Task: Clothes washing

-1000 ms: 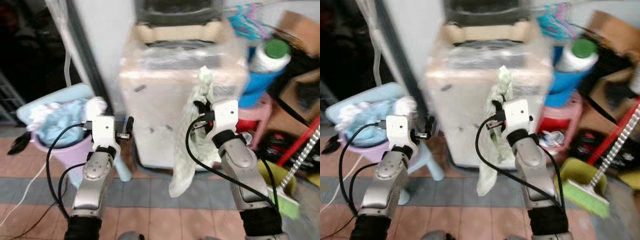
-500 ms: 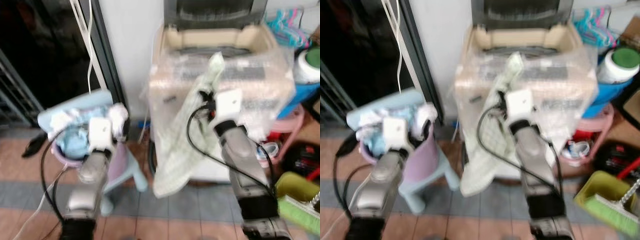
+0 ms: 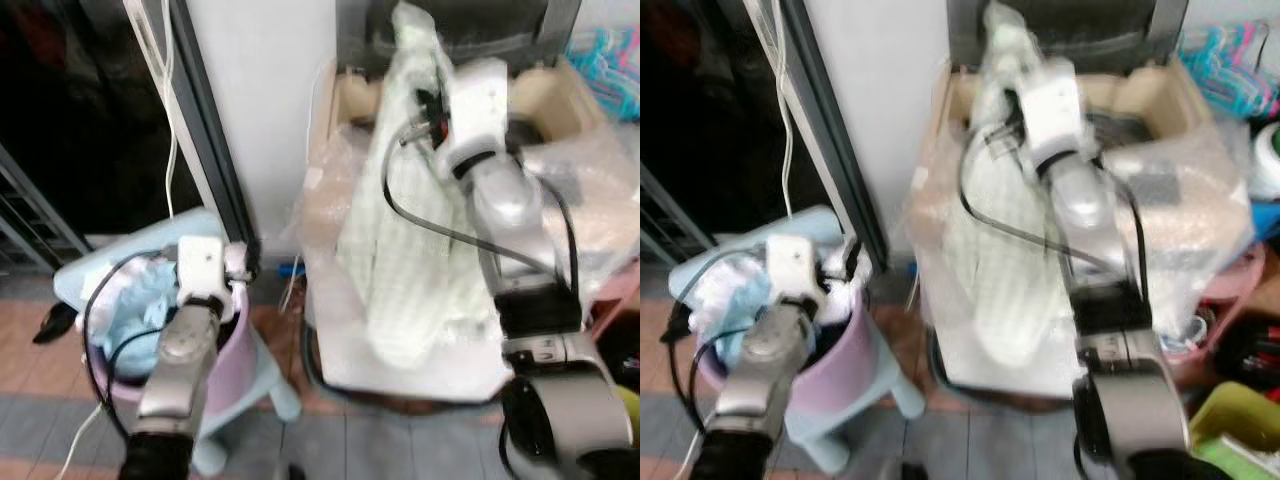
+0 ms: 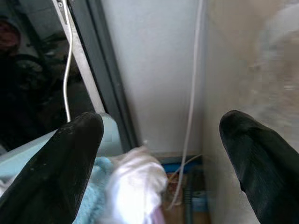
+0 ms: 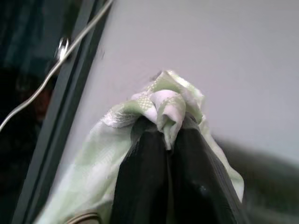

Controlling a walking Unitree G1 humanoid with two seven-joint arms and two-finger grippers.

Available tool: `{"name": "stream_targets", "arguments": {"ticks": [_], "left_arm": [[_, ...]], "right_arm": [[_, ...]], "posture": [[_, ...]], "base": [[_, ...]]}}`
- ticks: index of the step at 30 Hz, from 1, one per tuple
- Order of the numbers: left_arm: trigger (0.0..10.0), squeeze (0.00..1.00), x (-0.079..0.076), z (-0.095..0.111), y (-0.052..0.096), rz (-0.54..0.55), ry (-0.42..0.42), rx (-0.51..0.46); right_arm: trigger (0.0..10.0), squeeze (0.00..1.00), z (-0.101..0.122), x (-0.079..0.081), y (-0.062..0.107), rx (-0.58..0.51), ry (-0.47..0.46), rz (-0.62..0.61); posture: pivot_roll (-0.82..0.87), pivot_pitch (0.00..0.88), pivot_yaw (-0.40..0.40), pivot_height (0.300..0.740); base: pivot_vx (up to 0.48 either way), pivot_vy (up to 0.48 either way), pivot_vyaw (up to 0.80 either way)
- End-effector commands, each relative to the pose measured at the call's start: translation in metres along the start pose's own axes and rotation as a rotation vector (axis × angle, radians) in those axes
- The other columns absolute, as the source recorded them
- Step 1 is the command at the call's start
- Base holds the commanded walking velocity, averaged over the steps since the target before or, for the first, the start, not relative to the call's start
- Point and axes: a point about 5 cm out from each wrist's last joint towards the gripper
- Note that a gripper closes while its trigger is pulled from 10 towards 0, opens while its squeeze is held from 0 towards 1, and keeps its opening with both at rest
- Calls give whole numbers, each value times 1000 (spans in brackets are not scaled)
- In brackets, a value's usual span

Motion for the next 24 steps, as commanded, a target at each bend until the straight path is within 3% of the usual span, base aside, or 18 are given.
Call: {"name": "stream_targets", "arguments": {"ticks": [1, 4, 6, 7, 8, 10, 11, 14, 17, 19, 20, 24], "left_arm": [[10000, 0, -4, 3, -2, -16, -7, -5], [10000, 0, -4, 2, -3, -15, -8, -2], [10000, 0, -4, 2, -3, 4, 0, -6], [10000, 0, -3, 3, -3, 28, 7, -9], [10000, 0, -3, 3, -2, 45, 8, -11], [10000, 0, -3, 3, -2, 47, 7, -12], [10000, 0, -2, 3, -2, 53, 7, -9], [10000, 0, 0, 2, -2, 51, 5, 2], [10000, 0, 0, 1, -2, 39, 1, 3], [10000, 0, 0, 1, -2, 39, 1, 3], [10000, 0, -3, 1, -3, 26, 0, 3], [10000, 0, -11, 5, -7, -3, 4, -7]], "right_arm": [[10000, 0, 45, -43, -26, -134, 99, -78], [10000, 0, 99, -83, -47, -271, 80, -215], [10000, 0, 116, -93, -49, -322, 117, -264], [10000, 0, 114, -95, -48, -323, 167, -282], [10000, 0, 94, -92, -44, -256, 193, -296], [10000, 0, 89, -91, -44, -240, 199, -298], [10000, 0, 73, -89, -41, -188, 186, -301], [10000, 0, -17, -54, -14, 138, 77, -225], [10000, 0, -39, -34, 1, 184, -12, -181], [10000, 0, -39, -34, 1, 184, -12, -181], [10000, 1000, -48, -22, 10, 188, -52, -164], [10000, 1000, -54, -11, 24, 210, -104, -147]], "posture": [[-38, 7, 94, 740], [-42, 0, 83, 740], [-42, 0, 66, 740], [-37, 0, 57, 740], [-33, 0, 54, 740], [-33, 0, 54, 740], [-25, 0, 53, 740], [-21, 0, 62, 740], [-30, 0, 73, 740], [-30, 0, 73, 740], [-48, 0, 82, 740], [-52, 0, 83, 740]], "base": [[0, 0, 0], [0, 0, 0], [0, 0, 0], [0, 0, 0], [0, 0, 0], [0, 0, 0], [0, 0, 0], [0, 0, 0], [0, 0, 0], [0, 0, 0], [0, 0, 0], [0, 0, 0]]}}
Point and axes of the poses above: a point about 5 cm out from each wrist's last joint towards the gripper, its own y axis pointing back from the gripper into the wrist, its own z axis along the axis of the wrist's last joint, x = y × z, and after that the axes turned 3 degrees about -y, right-handed
